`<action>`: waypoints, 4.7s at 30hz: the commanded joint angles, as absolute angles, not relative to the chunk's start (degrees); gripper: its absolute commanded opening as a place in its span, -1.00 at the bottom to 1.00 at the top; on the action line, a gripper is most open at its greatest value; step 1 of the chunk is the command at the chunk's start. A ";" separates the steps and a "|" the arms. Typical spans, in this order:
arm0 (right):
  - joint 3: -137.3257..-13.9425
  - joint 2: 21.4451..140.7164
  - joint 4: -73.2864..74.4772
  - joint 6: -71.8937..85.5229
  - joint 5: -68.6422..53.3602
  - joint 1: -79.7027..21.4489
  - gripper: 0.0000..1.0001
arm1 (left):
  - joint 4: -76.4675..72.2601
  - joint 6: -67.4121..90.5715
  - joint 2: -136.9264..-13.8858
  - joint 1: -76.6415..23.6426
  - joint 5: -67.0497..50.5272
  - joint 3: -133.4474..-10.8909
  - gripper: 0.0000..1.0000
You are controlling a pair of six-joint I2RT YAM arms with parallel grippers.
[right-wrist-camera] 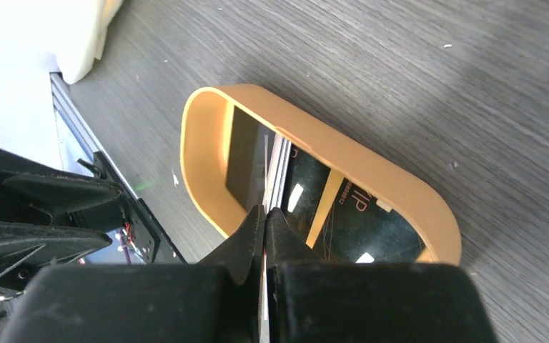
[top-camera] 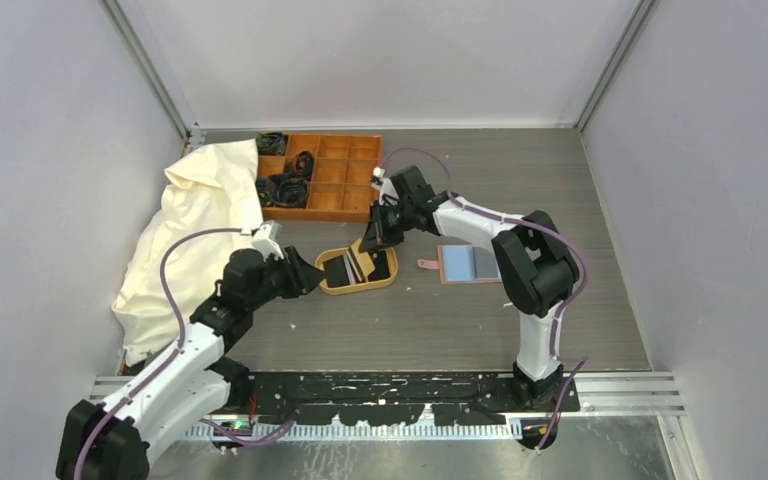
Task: Put the credit cards into the card holder
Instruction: Pick up the credit card from the storage box, then insert the credit card into the card holder.
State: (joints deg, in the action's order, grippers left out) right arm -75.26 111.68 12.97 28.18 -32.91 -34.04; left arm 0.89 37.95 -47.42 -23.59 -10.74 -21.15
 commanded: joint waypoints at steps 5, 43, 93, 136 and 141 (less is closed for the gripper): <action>-74.95 102.07 13.07 19.10 -46.03 -28.96 -0.98 | -13.50 46.57 -34.27 -23.57 -19.32 -13.90 0.30; -51.44 68.38 -2.46 16.98 -71.36 -16.74 -0.99 | -81.99 43.58 -80.03 -45.28 -22.82 -24.67 0.25; -76.14 103.48 52.48 -17.59 -23.21 6.50 0.42 | -31.52 49.61 -108.51 -47.29 -26.22 -58.33 -1.00; -79.37 113.76 56.38 -16.62 -20.74 6.45 -0.16 | -32.27 63.96 -126.94 -48.43 -19.13 -75.89 -1.00; -79.54 114.06 56.58 -16.72 -20.74 6.42 -0.21 | -32.62 64.20 -127.52 -48.45 -19.63 -76.37 -1.00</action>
State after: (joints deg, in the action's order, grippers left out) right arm -77.71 113.65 55.44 -16.40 -20.82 6.44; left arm -29.63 63.37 -127.15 -48.36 -18.57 -74.13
